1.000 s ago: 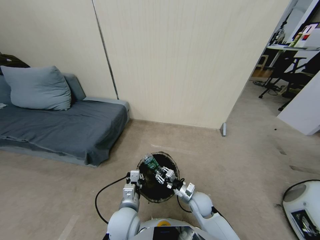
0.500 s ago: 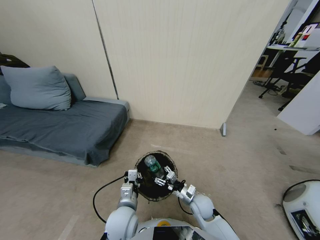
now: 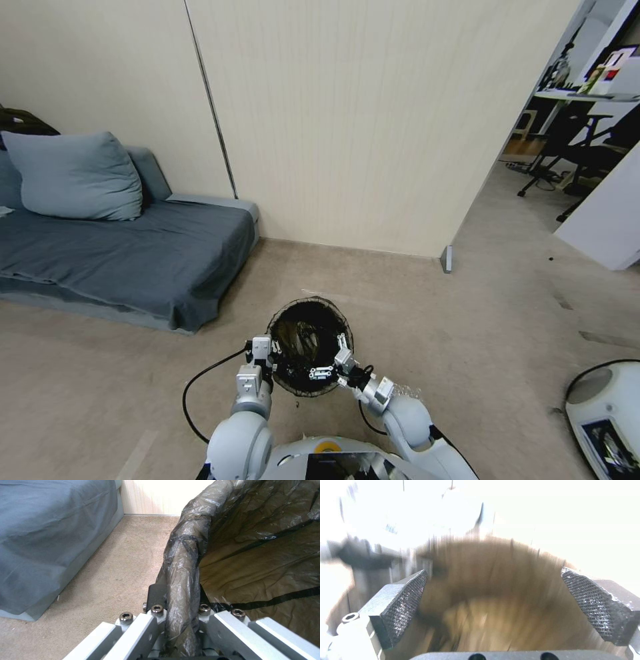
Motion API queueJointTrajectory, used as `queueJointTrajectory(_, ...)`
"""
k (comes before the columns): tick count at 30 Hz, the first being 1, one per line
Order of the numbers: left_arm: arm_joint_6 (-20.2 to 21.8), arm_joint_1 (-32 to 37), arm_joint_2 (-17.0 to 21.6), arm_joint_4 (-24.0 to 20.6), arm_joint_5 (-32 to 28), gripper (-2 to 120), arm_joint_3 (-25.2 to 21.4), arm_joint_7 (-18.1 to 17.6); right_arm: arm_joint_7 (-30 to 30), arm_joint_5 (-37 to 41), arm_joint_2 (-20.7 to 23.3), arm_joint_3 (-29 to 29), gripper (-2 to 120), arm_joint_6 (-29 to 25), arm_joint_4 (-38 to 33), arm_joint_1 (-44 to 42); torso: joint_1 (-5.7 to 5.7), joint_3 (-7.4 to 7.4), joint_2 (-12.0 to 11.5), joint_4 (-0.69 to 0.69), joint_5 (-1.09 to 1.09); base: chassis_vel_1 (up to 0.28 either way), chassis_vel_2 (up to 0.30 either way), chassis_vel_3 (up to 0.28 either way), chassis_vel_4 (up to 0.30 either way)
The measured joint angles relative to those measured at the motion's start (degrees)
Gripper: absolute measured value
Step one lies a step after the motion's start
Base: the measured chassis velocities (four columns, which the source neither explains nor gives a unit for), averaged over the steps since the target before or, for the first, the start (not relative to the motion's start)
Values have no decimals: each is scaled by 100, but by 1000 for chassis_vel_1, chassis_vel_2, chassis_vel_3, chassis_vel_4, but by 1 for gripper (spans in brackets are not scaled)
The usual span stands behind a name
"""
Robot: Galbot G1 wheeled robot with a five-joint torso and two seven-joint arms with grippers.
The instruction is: Pick up the trash bin, then pick up the garbage from the floor and place it into the trash bin.
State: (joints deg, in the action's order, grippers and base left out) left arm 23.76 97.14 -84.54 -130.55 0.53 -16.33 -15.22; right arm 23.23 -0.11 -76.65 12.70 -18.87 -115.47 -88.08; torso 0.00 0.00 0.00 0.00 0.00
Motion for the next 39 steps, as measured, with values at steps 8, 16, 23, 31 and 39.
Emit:
queueJointTrajectory(8, 26, 33, -31, -141, -48, 1, -112, -31, -572, -841, -405, 346, 100, -144, -831, -178, 0, 0, 0, 1, 0, 0, 0, 0, 0)
queueJointTrajectory(16, 25, 47, -40, -185, -53, 1, -144, -55, -1662, -1423, -1124, 967, 100, 42, -1343, -677, 0, 0, 0, -1, 0, 0, 0, 0, 0)
queueJointTrajectory(23, -151, 31, -70, -143, 121, 1, -167, 29, -2342, -1895, -1573, 1013, 100, 175, -1238, -811, 0, 0, 0, 0, 0, 0, 0, 0, 0)
queueJointTrajectory(31, -160, 5, -73, -139, 69, 1, -230, 25, -2361, -1922, -1569, 1025, 100, 171, -1234, -870, 0, 0, 0, 1, 0, 0, 0, 0, 0)
queueJointTrajectory(39, -161, -32, -75, -122, 23, 1, -296, 18, -2529, -1911, -1560, 1123, 100, 80, -1075, -993, 0, 0, 0, 0, 0, 0, 0, 0, 0)
